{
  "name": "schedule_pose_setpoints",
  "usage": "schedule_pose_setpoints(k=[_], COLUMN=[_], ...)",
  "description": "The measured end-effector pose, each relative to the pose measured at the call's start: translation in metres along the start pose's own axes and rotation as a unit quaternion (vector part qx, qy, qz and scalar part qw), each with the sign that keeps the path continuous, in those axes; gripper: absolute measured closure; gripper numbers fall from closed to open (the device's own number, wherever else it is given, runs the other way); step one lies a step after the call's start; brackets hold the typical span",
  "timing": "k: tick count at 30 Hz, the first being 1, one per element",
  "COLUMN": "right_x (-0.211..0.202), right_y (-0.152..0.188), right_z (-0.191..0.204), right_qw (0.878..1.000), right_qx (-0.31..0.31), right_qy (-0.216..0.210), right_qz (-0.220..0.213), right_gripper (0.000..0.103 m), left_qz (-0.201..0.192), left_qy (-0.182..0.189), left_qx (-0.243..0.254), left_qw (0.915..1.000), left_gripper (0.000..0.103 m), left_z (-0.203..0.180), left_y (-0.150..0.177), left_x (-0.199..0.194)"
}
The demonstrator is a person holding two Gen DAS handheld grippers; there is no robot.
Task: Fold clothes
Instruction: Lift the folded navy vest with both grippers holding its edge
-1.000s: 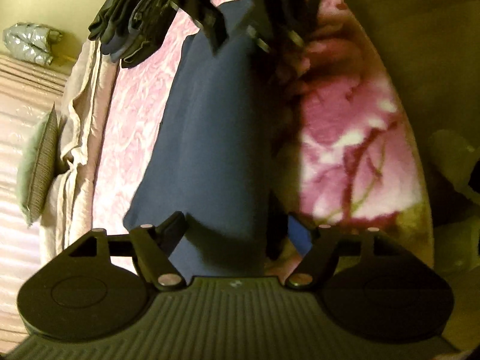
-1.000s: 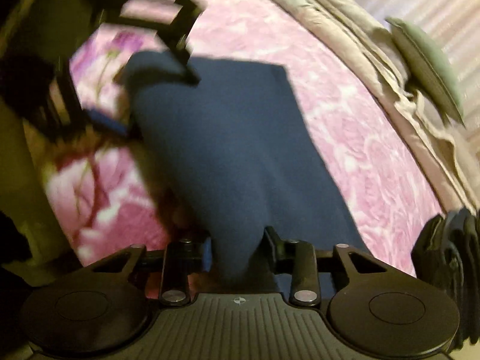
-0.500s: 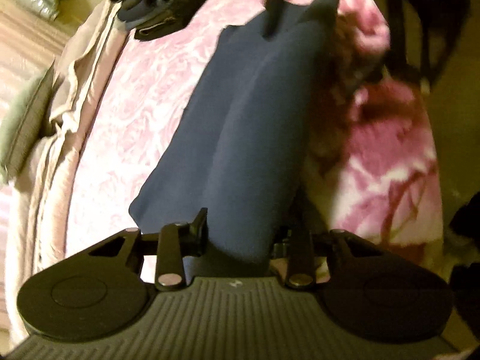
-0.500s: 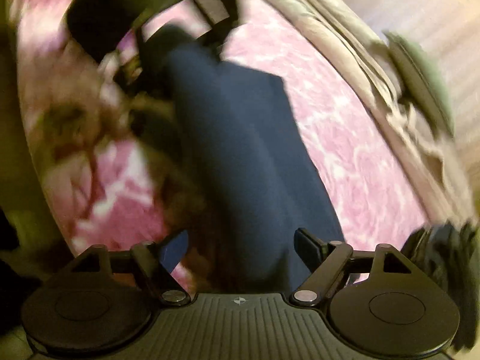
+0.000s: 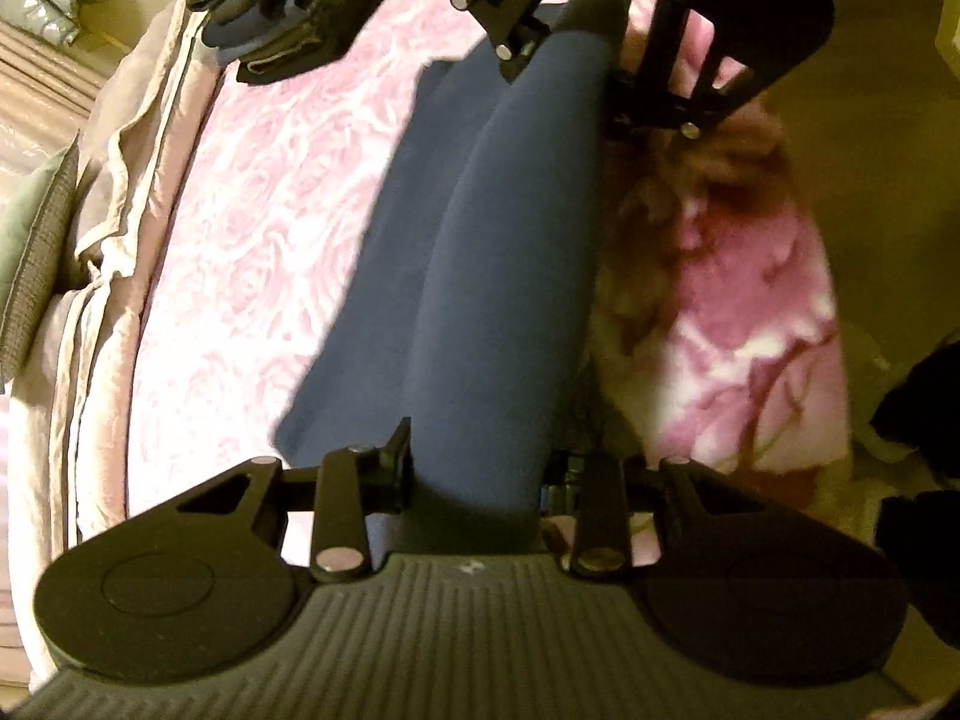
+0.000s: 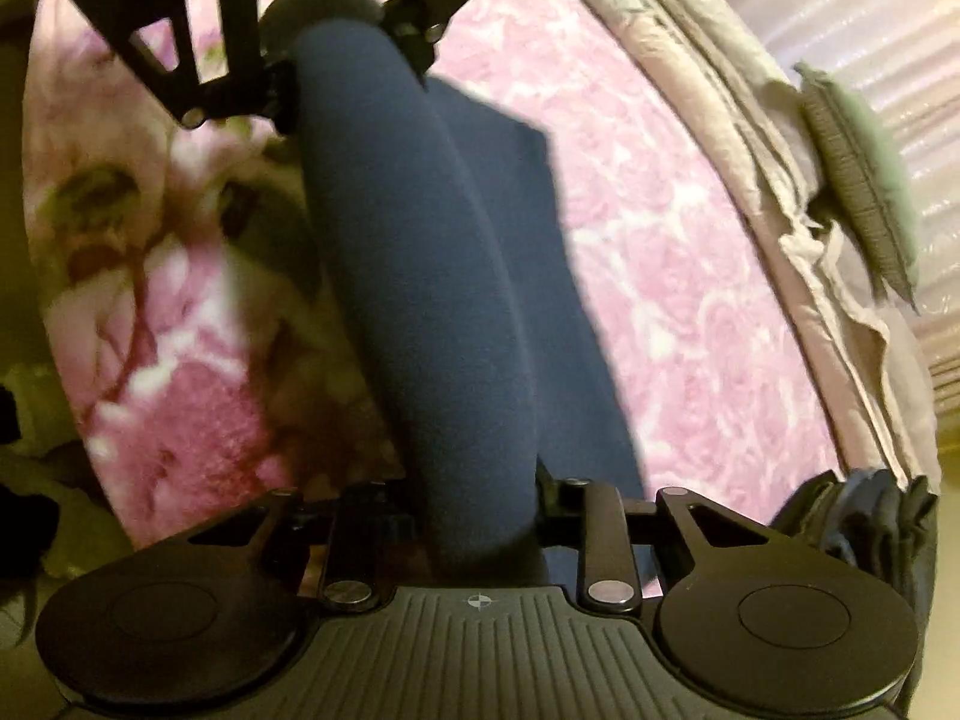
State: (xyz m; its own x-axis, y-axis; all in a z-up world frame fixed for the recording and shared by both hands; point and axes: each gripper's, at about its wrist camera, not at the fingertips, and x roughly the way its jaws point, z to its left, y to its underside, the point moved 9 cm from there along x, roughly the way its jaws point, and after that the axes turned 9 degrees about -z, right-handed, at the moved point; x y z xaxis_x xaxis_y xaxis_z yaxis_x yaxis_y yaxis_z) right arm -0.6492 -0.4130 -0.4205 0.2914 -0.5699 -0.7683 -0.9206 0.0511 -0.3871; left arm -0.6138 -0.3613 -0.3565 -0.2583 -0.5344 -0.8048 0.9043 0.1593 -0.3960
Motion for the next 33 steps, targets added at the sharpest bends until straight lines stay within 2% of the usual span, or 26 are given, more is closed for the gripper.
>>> schedule_pose_setpoints(k=[4,8,16,24,33], right_x=[-0.04,-0.079,-0.137,-0.173,-0.203], right_y=[-0.021,-0.037,-0.05,-0.043,-0.01], right_z=[-0.017,-0.017,-0.014,-0.028,-0.034], right_qw=[1.0,1.0,0.998,0.993,0.985], right_qx=[0.004,0.017,0.058,0.086,0.12], right_qy=[-0.01,-0.019,0.005,0.051,0.076], right_qz=[0.001,0.01,0.035,0.06,0.094], right_gripper=[0.075,0.075,0.075,0.075,0.075], left_qz=[-0.01,-0.021,-0.054,-0.096,-0.138], left_qy=[0.007,0.02,0.03,0.024,0.054], left_qx=[0.005,0.005,0.054,0.086,0.135], left_qw=[0.9999,0.9996,0.9966,0.9913,0.9797], left_gripper=[0.072,0.072,0.072,0.072,0.072], left_z=[0.012,0.019,0.017,0.015,-0.001], left_y=[-0.013,-0.025,-0.051,-0.083,-0.119], left_x=[-0.038,-0.074,-0.115,-0.136,-0.137])
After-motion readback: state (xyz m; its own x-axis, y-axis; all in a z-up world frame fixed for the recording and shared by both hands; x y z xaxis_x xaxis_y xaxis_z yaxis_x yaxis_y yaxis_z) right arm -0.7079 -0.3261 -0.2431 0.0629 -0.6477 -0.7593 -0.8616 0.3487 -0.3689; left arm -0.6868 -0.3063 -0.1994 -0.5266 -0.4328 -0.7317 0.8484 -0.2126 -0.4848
